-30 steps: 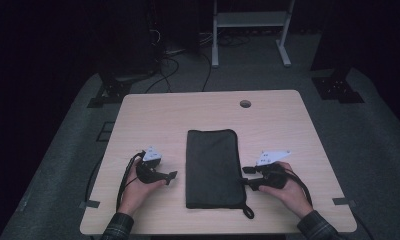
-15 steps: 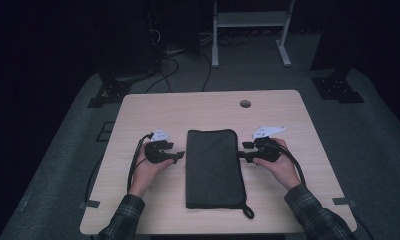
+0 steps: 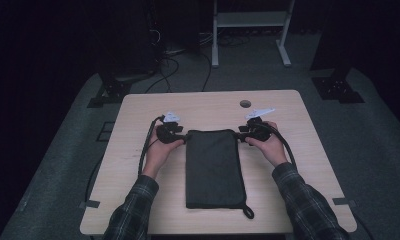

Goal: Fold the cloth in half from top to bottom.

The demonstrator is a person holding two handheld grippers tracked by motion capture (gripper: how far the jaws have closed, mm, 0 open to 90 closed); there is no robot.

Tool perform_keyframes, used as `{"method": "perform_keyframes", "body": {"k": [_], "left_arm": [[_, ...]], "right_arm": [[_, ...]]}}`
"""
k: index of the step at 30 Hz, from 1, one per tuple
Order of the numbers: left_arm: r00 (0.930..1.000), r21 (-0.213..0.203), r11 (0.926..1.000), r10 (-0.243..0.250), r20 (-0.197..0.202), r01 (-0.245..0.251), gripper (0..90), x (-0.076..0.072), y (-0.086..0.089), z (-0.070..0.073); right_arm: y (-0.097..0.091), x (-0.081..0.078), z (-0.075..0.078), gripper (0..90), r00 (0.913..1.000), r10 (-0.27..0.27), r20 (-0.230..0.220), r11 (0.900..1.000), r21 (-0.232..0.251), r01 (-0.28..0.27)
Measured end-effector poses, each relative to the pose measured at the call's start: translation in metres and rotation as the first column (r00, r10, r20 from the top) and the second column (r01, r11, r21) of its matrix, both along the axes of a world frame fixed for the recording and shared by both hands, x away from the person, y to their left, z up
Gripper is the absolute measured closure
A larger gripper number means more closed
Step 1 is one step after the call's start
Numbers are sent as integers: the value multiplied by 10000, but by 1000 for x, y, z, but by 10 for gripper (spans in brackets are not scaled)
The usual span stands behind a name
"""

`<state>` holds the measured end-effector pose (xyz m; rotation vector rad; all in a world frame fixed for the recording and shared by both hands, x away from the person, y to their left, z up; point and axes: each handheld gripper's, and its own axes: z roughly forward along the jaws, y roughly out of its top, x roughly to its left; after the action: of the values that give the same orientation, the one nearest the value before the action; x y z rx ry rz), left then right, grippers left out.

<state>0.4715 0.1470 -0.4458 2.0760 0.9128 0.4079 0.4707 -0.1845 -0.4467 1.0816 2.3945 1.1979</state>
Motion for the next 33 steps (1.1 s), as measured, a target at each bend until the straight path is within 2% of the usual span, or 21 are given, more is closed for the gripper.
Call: {"method": "perform_keyframes", "body": {"k": [4, 9, 11, 13, 16, 19, 24, 26, 30, 33], "left_arm": [[9998, 440, 9990, 115, -165, -108, 452, 13, -3, -7], [9994, 496, 9988, 22, -340, -5, 534, 20, -2, -17], [9989, 445, 9990, 11, -464, 10, 539, 21, -3, -21], [9987, 623, 9981, 31, -513, 1, 539, 22, -4, -24], [9985, 550, 9985, 79, -536, -50, 558, 24, -4, -27], [9985, 431, 9990, -79, -539, 103, 619, 24, -3, -28], [9962, 42, 9996, -274, -823, 279, 804, 24, -5, -29], [9955, -11, 9997, -263, -914, 263, 839, 24, -5, -28], [9936, 51, 9995, -296, -1093, 304, 852, 25, -5, -27], [9937, -166, 9994, -309, -1074, 293, 854, 25, -3, -26]], "right_arm": [[1, 13, -8, 516, 9996, -254, -151, 9996, -108, 253], [-2, 21, -20, 518, 9986, -417, -327, 9991, -77, 415], [-2, 22, -23, 522, 9987, -342, -377, 9994, 86, 346], [0, 24, -26, 529, 9991, -316, -283, 9994, 101, 319], [1, 26, -30, 533, 9993, -309, -218, 9992, 231, 314], [3, 29, -33, 533, 9997, -185, -175, 9993, 331, 190], [9, 31, -36, 549, 9996, -114, -266, 9995, 304, 122], [12, 31, -36, 600, 9997, -88, -223, 9997, 231, 93], [17, 30, -36, 726, 9998, -39, -203, 9998, 176, 42], [13, 31, -36, 807, 9978, -56, -658, 9986, 517, 90]]}}
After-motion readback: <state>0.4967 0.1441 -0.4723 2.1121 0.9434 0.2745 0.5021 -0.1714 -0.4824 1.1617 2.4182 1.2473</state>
